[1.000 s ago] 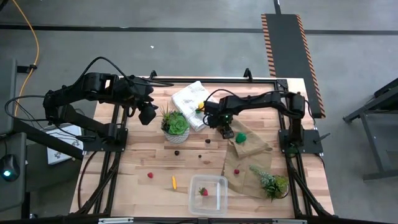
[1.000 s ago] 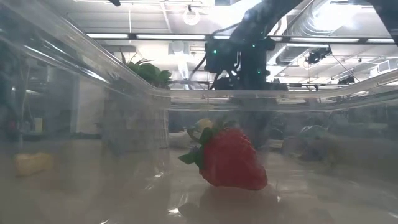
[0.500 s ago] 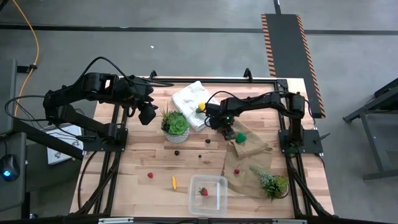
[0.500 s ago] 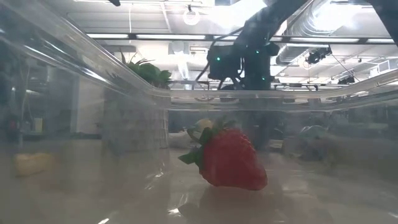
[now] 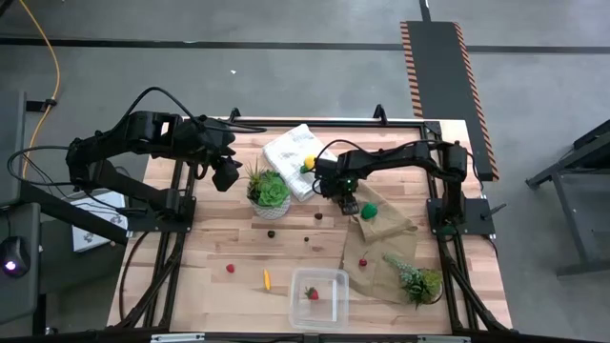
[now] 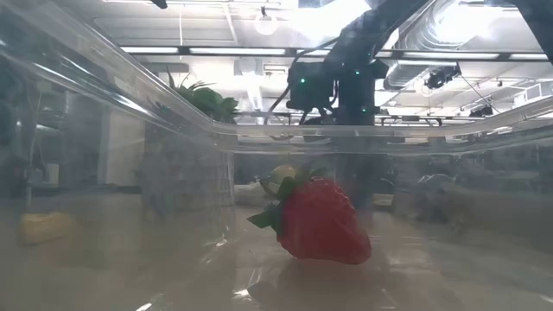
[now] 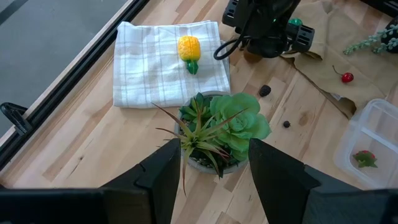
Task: Pick and placing Produce into tupperware
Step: Put the brown kiwi into the transparent bin
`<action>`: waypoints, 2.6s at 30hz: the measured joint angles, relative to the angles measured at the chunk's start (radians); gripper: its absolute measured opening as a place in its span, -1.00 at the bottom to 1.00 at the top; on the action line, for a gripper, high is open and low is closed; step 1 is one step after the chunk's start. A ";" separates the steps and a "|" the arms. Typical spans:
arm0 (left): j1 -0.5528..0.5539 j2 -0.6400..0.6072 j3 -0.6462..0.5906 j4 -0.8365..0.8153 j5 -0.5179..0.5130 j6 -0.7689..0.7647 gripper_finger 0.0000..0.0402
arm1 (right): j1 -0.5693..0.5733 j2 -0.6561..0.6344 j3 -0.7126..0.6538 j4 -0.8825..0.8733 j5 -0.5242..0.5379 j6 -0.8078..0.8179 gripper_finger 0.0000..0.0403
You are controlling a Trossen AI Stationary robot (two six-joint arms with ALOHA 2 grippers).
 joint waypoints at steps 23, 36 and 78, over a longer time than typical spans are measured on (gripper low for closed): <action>0.000 0.000 0.000 0.001 0.000 0.002 -0.11 | 0.000 -0.076 0.148 -0.046 -0.023 0.091 0.09; 0.000 0.000 0.000 0.002 0.000 0.013 -0.11 | 0.000 -0.077 0.428 -0.179 -0.064 0.177 0.08; -0.001 0.000 0.000 0.227 0.290 0.086 -0.11 | 0.482 -0.201 0.547 -0.133 -0.060 0.542 0.08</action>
